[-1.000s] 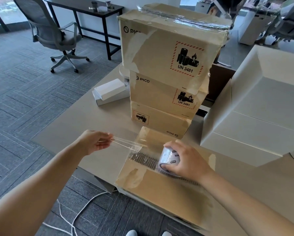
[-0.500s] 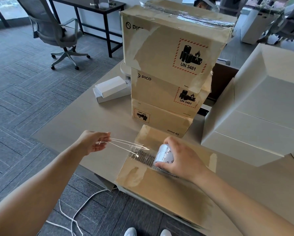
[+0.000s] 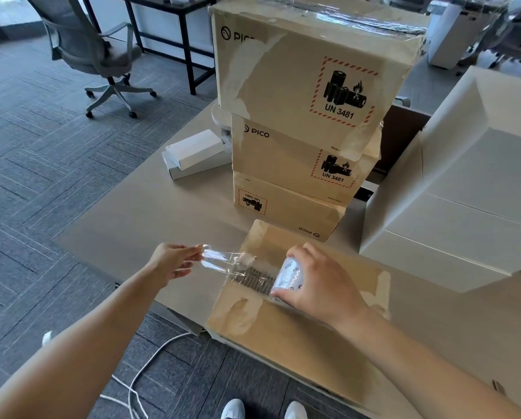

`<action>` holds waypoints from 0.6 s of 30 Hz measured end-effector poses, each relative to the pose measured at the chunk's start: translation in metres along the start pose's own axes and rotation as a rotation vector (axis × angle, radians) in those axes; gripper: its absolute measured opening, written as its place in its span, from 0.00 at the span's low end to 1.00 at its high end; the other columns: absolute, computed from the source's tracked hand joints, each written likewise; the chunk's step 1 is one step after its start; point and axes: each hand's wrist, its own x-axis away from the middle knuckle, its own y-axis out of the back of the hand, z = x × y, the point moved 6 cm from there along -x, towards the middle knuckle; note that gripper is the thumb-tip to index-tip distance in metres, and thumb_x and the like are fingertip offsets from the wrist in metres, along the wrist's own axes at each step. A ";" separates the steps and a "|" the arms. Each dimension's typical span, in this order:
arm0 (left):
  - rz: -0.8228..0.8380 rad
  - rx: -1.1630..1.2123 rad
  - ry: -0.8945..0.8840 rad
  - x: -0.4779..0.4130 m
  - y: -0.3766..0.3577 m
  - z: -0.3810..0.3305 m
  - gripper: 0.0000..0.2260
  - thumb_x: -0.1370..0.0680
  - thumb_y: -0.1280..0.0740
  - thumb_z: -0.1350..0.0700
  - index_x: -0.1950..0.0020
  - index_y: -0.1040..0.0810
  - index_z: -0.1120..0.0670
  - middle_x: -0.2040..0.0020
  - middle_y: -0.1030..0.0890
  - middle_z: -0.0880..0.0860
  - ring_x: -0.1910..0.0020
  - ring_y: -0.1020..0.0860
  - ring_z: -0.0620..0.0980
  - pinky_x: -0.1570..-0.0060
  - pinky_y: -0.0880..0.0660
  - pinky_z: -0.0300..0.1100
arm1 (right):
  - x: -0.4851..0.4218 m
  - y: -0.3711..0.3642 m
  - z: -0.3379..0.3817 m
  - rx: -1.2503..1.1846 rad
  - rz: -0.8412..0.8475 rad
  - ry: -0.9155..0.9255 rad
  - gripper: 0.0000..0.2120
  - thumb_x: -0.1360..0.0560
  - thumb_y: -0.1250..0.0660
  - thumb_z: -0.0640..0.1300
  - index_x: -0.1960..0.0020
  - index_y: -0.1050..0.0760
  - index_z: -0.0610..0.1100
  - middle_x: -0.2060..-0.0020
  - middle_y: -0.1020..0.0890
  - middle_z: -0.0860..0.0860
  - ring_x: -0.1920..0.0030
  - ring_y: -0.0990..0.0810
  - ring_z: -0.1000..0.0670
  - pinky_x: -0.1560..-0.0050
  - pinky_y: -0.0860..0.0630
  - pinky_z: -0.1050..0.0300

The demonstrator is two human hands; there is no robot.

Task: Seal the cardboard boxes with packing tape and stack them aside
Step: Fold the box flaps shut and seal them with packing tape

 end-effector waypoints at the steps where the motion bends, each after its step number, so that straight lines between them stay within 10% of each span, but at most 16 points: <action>1: 0.001 0.010 0.003 -0.003 -0.004 0.006 0.07 0.27 0.24 0.55 0.56 0.17 0.59 0.60 0.15 0.54 0.64 0.24 0.48 0.57 0.24 0.42 | -0.001 0.000 0.000 -0.002 -0.002 -0.002 0.31 0.37 0.26 0.65 0.40 0.29 0.51 0.51 0.30 0.57 0.48 0.26 0.52 0.53 0.29 0.59; 18: -0.050 -0.165 -0.105 -0.002 -0.071 0.068 0.07 0.23 0.28 0.54 0.59 0.15 0.54 0.64 0.15 0.52 0.66 0.21 0.47 0.66 0.23 0.42 | 0.001 -0.004 -0.001 0.031 -0.048 0.025 0.28 0.37 0.27 0.65 0.44 0.31 0.53 0.53 0.29 0.60 0.52 0.27 0.55 0.56 0.35 0.63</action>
